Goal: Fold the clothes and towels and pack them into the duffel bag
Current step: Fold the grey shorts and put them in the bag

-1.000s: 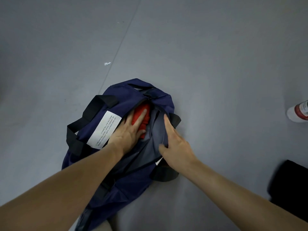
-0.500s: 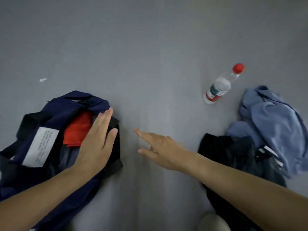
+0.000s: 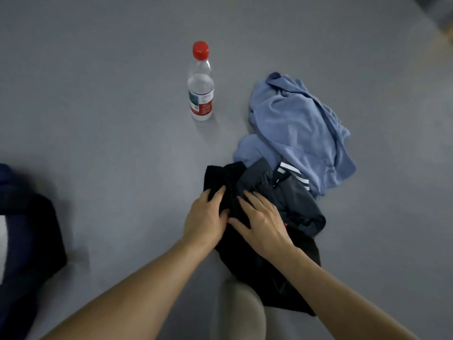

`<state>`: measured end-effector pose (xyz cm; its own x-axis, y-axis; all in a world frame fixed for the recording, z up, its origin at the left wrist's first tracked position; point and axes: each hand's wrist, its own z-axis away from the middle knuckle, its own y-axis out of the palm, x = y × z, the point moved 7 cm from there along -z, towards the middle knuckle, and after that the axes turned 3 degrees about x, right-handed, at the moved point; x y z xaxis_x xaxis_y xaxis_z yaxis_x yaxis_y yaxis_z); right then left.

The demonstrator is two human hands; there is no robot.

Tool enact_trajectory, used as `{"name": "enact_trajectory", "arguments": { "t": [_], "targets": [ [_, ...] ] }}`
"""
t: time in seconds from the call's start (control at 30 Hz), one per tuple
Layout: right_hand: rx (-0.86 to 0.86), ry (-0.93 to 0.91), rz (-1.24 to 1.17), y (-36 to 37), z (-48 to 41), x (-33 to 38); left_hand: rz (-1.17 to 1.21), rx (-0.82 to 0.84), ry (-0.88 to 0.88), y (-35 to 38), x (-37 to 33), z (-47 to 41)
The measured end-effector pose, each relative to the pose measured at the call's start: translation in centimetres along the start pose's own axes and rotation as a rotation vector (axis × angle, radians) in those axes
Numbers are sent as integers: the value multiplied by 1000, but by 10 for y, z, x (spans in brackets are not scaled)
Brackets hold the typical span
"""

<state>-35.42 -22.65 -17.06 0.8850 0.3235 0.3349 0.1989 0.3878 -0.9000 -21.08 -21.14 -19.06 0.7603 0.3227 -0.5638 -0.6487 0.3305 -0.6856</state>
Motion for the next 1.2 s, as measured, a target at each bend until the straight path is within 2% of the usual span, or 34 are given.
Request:
{"name": "enact_trajectory", "arguments": {
  "t": [0.1, 0.17, 0.23, 0.33, 0.4, 0.47, 0.6, 0.73, 0.83, 0.97, 1.1, 1.2],
  "targets": [
    [-248, 51, -184, -30, -12, -10, -17, -5, -43, 2, -2, 0],
    [-326, 100, -210, -54, -24, -13, -30, 49, -38, 2, 1, 1],
    [-281, 197, -220, -68, -41, -20, -39, 93, -25, -4, 5, 3],
    [-43, 450, -344, -66, -64, -37, -54, 67, 11, -26, 3, 15],
    [30, 475, -391, -67, -70, -40, -67, 26, 34, -53, -4, 28],
    [-21, 421, -399, -84, -67, -37, -105, -27, 67, -86, -13, 45],
    [-255, 316, -444, -166, -44, -21, -168, -122, 92, -163, -30, 96],
    [-350, 147, -671, -275, -16, 26, -158, -273, 106, -245, -53, 171],
    [-315, -75, -693, -350, 7, 93, -63, -384, 87, -296, -68, 230],
    [-165, -340, -632, -414, 45, 198, 117, -542, 102, -340, -75, 302],
    [-129, -448, -563, -429, 77, 279, 226, -721, 182, -361, -77, 354],
    [-16, -465, -519, -409, 87, 333, 200, -827, 213, -384, -72, 375]
  ]
}}
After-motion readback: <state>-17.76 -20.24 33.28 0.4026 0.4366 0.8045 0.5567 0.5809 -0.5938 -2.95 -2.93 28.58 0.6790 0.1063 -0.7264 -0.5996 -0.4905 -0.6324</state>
